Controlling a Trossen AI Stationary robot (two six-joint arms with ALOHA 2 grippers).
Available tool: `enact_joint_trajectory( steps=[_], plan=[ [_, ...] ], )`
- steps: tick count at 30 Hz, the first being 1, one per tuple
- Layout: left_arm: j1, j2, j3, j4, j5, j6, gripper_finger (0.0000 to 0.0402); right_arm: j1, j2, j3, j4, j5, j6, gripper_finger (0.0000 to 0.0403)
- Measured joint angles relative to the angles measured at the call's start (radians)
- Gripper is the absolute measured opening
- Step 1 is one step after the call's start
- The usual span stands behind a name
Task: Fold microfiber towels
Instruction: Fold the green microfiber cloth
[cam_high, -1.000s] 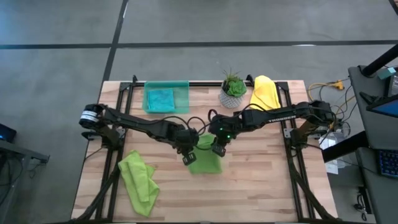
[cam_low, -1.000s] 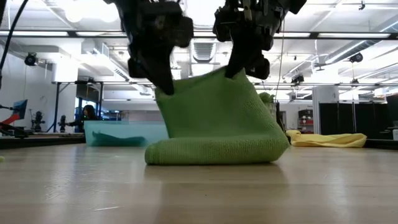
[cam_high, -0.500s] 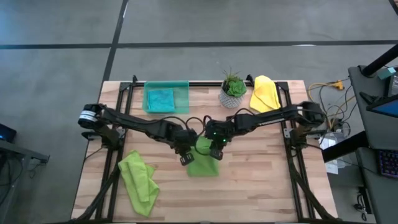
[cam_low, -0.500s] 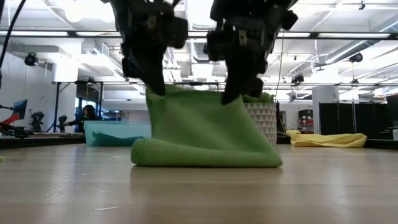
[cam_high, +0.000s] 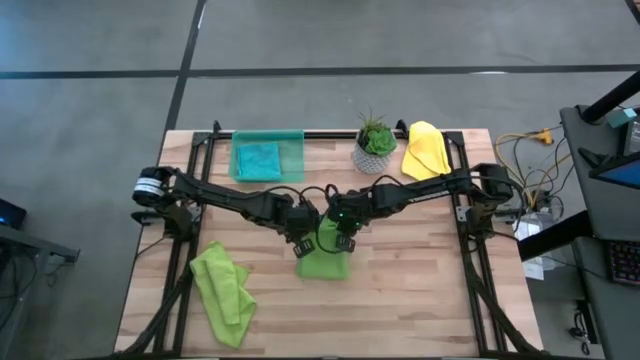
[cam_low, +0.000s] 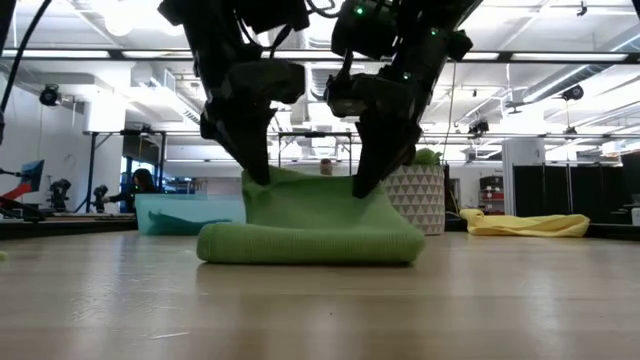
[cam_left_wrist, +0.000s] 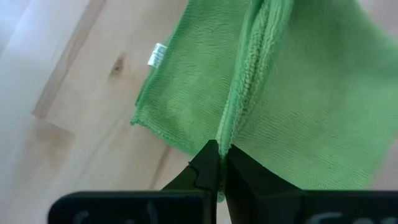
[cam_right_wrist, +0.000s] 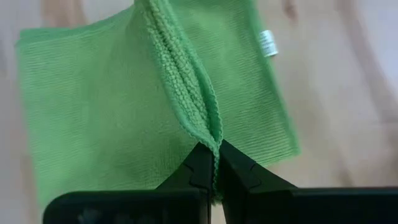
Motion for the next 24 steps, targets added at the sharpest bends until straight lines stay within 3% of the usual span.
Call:
enact_joint_trajectory(
  steps=[16,24],
  plan=[
    [0.037,0.000,-0.060,0.059,-0.128,0.033,0.0001,-0.063,0.002,-0.003,0.012,0.015,-0.077,0.0018],
    [0.060,-0.012,-0.069,0.030,-0.156,0.096,0.0081,-0.111,-0.022,-0.005,-0.014,0.015,-0.083,0.0096]
  ],
)
